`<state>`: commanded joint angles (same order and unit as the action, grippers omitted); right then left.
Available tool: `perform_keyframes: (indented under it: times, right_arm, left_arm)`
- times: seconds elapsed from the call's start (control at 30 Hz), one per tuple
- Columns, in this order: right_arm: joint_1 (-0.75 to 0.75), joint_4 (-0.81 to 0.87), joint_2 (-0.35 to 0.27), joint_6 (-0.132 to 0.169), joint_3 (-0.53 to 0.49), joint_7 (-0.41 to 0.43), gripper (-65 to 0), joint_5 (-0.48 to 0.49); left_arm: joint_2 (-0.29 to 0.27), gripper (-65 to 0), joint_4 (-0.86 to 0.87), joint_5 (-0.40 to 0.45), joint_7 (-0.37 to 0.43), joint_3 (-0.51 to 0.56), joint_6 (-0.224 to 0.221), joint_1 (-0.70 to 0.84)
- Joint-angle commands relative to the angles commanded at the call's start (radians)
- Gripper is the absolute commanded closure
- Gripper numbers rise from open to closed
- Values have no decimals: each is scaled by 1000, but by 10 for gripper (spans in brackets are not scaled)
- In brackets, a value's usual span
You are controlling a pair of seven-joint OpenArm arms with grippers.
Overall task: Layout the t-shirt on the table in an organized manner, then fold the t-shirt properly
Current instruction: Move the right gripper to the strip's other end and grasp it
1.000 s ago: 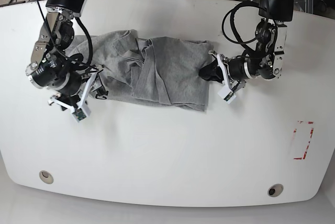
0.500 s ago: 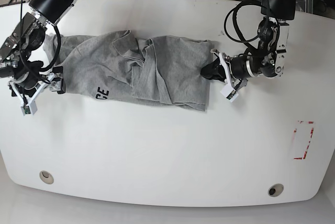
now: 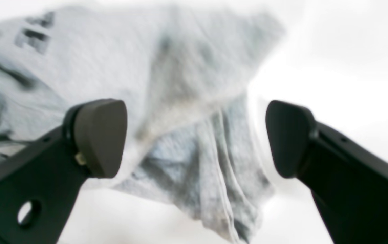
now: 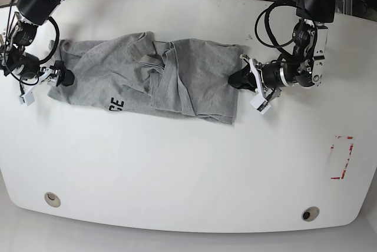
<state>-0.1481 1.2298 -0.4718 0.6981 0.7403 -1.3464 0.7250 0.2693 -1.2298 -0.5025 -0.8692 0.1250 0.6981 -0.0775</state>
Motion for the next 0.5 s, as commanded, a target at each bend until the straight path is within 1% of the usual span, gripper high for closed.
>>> perform_keyframes:
  times: [0.13,0.23,0.4,0.5]
  right_arm:
    - [26,0,34,0,0,3,-626,-3]
    - [48,0,43,0,0,3,-626,-5]
    - [81,0,86,0,-5,15,-626,-5]
    - [100,0,91,0,-43,23,-623,-2]
  left_arm:
    - [0,-33,0,0,0,0,0,0]
    - [0,-33,-2,-2,0,0,0,0]
    - [0,-33,-2,-2,0,0,0,0]
    - [0,-33,-2,-2,0,0,0,0]
